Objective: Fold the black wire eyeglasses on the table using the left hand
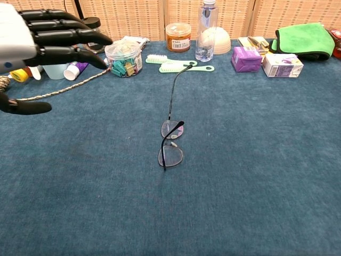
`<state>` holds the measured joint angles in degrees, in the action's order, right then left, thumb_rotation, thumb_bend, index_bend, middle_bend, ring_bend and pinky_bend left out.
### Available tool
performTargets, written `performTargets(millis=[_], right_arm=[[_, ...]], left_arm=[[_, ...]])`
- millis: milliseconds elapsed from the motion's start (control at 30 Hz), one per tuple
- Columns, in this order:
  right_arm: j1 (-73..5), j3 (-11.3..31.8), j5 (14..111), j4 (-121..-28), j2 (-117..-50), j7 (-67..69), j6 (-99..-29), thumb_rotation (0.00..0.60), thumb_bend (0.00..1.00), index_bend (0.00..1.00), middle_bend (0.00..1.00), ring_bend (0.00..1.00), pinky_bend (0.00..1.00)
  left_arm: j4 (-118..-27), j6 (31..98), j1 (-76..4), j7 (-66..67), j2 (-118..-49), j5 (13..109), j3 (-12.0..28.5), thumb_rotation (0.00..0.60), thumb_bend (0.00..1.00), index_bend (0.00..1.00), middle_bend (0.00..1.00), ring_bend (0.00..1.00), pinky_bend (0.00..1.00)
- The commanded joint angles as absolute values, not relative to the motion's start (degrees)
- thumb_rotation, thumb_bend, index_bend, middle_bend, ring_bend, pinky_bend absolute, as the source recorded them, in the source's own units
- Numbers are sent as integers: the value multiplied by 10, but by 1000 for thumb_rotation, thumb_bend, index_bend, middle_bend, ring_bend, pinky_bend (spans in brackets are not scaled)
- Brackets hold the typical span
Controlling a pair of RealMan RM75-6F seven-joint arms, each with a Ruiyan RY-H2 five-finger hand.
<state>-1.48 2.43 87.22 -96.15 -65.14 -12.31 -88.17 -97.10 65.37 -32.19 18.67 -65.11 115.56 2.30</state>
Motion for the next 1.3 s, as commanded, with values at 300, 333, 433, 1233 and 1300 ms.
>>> performTargets(millis=[300,333,433,1233,1300], right_arm=[[-13,25,873,-952,-656,-110,-884,600,0,172,21,50,64],[-13,25,873,-951,-656,-109,-883,600,0,172,21,50,64],[-13,25,873,-948,-656,-106,-883,600,0,172,21,50,64],[-5,34,865,-912,-654,-53,-894,600,0,175,21,50,64],[-3,35,864,-910,-653,-48,-897,600,0,177,21,50,64]], left_arm=[[-1024,542,-371,327,-681,1130,44,584,264,48,0,0,1],[-1031,534,-375,340,-685,1126,47,583,264,43,0,0,0],[-1043,514,-383,372,-697,1113,52,582,264,28,0,0,0],[-1066,382,-434,604,-807,967,80,584,264,18,0,0,0],[-1066,373,-440,622,-814,948,82,584,264,24,0,0,0]])
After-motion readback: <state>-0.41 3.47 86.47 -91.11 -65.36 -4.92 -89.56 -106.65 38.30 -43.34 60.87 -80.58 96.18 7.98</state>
